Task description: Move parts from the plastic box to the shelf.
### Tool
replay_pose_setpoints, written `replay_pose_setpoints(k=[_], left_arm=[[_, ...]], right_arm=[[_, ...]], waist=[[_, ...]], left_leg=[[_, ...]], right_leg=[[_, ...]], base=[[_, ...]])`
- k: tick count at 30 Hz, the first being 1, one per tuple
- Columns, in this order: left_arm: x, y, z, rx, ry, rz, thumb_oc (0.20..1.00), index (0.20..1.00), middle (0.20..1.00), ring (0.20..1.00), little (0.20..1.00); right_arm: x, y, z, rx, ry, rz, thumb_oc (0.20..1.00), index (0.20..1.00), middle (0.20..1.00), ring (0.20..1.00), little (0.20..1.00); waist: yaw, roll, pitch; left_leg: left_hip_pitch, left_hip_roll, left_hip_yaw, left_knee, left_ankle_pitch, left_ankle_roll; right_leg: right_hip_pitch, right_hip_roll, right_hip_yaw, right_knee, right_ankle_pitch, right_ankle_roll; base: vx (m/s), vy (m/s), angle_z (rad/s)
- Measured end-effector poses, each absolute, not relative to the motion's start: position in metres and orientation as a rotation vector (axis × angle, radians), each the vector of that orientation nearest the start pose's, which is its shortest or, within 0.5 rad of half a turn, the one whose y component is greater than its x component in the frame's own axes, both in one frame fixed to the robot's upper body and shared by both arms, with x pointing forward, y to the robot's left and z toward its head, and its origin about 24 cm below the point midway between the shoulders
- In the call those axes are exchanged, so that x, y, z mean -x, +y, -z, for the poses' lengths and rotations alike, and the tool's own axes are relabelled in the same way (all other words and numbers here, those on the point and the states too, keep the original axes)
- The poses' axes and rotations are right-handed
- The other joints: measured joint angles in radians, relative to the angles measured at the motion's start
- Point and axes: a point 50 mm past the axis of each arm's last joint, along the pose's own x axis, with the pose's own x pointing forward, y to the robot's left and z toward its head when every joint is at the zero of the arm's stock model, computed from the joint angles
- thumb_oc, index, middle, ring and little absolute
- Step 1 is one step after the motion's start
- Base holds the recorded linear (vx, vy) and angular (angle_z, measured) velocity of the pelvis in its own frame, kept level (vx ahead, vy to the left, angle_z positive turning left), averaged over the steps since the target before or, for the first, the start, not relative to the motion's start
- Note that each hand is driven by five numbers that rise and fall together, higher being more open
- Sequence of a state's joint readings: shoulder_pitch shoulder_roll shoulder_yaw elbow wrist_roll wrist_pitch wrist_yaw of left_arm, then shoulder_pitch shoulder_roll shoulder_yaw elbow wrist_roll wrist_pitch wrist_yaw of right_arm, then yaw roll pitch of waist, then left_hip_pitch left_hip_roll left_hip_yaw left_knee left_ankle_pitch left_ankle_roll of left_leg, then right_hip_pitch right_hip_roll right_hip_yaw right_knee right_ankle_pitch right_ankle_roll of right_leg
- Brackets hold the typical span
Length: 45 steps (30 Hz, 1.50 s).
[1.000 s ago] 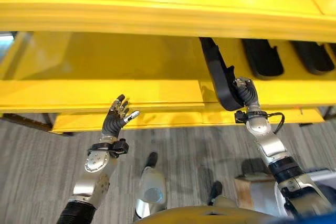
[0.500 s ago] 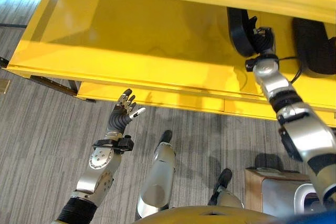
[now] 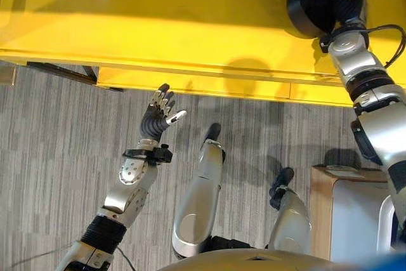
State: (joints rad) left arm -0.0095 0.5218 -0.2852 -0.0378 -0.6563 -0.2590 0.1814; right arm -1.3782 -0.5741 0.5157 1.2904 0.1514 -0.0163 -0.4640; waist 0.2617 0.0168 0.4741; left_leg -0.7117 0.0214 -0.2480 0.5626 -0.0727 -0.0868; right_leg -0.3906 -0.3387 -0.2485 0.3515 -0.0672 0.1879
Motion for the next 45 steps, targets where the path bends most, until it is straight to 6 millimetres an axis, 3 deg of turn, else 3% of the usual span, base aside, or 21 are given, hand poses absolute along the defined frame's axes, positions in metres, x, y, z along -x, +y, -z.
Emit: replay_pose_setpoints(k=[3,8,18,26,45], left_arm=[[-0.244,0.184,-0.062,0.184,-0.093,0.086,1.0,1.0,1.0,1.0,1.0],[-0.255,0.183,-0.077,0.185,-0.156,0.081,1.0,1.0,1.0,1.0,1.0],[-0.255,0.183,-0.077,0.188,-0.159,0.076,1.0,1.0,1.0,1.0,1.0],[-0.256,0.183,-0.079,0.191,-0.174,0.076,1.0,1.0,1.0,1.0,1.0],[-0.257,0.183,-0.082,0.194,-0.194,0.076,1.0,1.0,1.0,1.0,1.0]], right_arm=[[-0.414,-0.251,-0.272,0.703,-0.213,0.606,0.2,0.2,0.2,0.2,0.2],[-0.413,-0.253,-0.273,0.777,-0.218,0.611,0.2,0.2,0.2,0.2,0.2],[-0.41,-0.266,-0.273,0.866,-0.184,0.65,0.2,0.2,0.2,0.2,0.2],[-0.407,-0.268,-0.287,0.965,-0.221,0.674,0.2,0.2,0.2,0.2,0.2],[-0.407,-0.258,-0.308,1.045,-0.302,0.678,0.2,0.2,0.2,0.2,0.2]], waist=[[-0.016,0.0,0.0],[-0.033,0.001,-0.001],[-0.034,0.008,-0.006],[-0.025,0.011,-0.008],[-0.02,0.011,-0.014]], left_leg=[[-0.001,0.002,0.009,0.0,0.006,0.005],[-0.001,0.003,0.018,0.003,0.009,0.0],[0.004,0.006,0.019,-0.004,0.006,-0.003],[0.002,0.006,0.02,-0.015,0.006,-0.006],[-0.021,-0.007,0.001,-0.015,0.006,-0.005]], right_leg=[[-0.001,0.001,0.006,-0.008,0.004,-0.005],[0.003,0.001,0.013,-0.021,0.016,0.003],[0.002,0.003,0.016,-0.012,0.006,0.004],[0.002,0.004,0.011,-0.032,0.009,0.007],[0.014,0.002,-0.023,-0.062,0.014,0.009]], base=[[-0.02,-0.015,-0.05],[-0.01,-0.014,-0.02],[0.02,-0.018,0.0],[0.01,-0.006,0.01],[0.0,-0.002,0.03]])
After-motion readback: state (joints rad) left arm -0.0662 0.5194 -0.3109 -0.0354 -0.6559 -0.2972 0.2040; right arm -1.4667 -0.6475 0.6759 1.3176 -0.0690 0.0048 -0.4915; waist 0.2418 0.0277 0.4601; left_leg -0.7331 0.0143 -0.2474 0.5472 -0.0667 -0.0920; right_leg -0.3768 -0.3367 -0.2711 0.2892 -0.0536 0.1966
